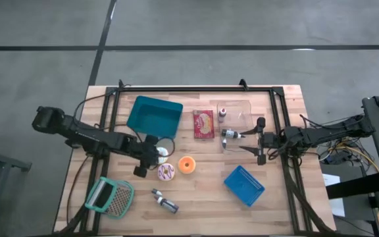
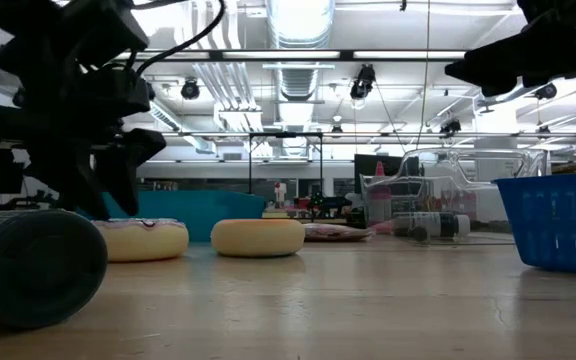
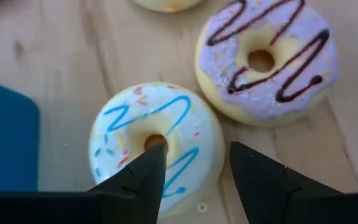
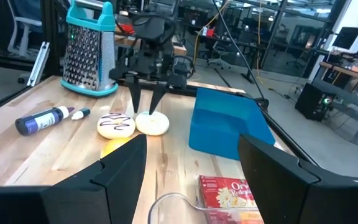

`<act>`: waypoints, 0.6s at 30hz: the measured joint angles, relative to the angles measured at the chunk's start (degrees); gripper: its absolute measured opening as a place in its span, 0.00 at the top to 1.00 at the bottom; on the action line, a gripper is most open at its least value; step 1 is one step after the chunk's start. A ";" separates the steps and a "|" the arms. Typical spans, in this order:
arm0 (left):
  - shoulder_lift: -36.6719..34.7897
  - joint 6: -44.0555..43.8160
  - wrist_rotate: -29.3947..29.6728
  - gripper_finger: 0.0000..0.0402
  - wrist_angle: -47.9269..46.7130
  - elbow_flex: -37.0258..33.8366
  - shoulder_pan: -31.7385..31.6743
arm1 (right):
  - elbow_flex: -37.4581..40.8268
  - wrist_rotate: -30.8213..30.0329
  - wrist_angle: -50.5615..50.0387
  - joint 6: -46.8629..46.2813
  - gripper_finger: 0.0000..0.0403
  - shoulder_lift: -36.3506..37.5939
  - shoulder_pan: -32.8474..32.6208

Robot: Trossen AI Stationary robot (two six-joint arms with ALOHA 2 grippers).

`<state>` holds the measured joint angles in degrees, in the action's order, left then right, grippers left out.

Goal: Pick & Place Food Item
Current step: Put the white doughnut into the blue bin

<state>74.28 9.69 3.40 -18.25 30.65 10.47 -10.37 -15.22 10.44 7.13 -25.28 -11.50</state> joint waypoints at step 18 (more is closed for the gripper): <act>10.62 -0.11 6.09 0.62 -4.59 5.09 1.43 | 0.00 -0.39 0.04 -0.52 0.39 0.02 0.01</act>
<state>84.90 9.59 9.49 -22.85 35.74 11.90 -10.37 -15.62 10.48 6.61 -25.26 -11.50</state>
